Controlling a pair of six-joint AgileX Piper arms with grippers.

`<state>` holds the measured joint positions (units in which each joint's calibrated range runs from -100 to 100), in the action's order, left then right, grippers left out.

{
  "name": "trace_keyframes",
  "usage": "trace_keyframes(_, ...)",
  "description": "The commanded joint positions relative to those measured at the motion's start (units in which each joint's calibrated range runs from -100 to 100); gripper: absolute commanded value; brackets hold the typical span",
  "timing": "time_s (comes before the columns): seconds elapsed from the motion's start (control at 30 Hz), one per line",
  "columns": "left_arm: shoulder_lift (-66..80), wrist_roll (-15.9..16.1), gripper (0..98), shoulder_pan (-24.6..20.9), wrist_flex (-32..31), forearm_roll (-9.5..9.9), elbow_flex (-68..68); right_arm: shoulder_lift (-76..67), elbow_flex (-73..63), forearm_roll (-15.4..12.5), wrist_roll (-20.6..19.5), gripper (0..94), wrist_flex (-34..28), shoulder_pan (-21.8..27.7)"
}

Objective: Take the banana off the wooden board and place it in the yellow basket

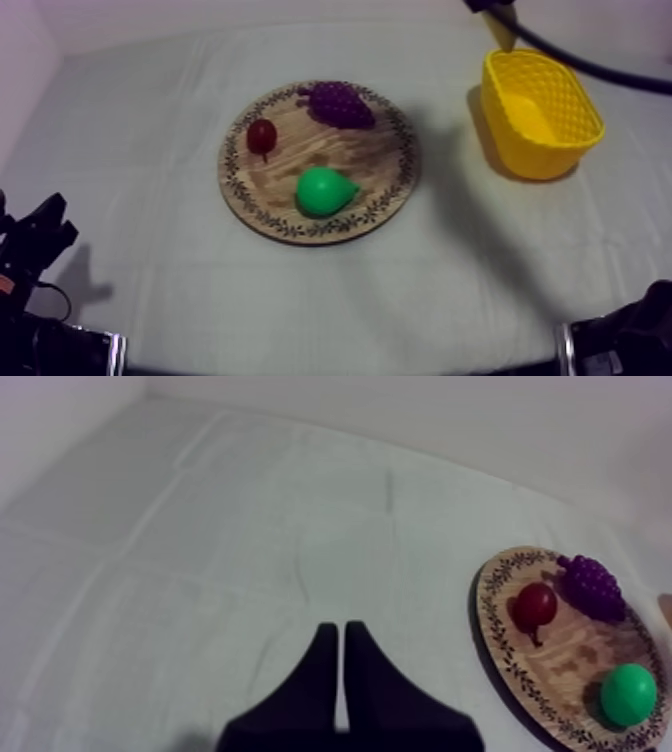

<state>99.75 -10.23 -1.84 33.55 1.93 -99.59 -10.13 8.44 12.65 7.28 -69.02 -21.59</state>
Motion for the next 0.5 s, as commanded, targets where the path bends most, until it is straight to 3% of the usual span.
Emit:
trace_keyframes(0.0, 0.0, 0.0, 0.0, 0.0, 0.0, 0.00, 0.0, -1.4, 1.5, 1.6, -4.7, 14.2, -0.6, 1.1)
trace_keyframes(0.47, 0.0, 0.0, 0.0, 0.0, 0.0, 0.00, 0.0, 0.3, 10.5, 11.3, -16.6, 14.5, 2.9, 11.4)
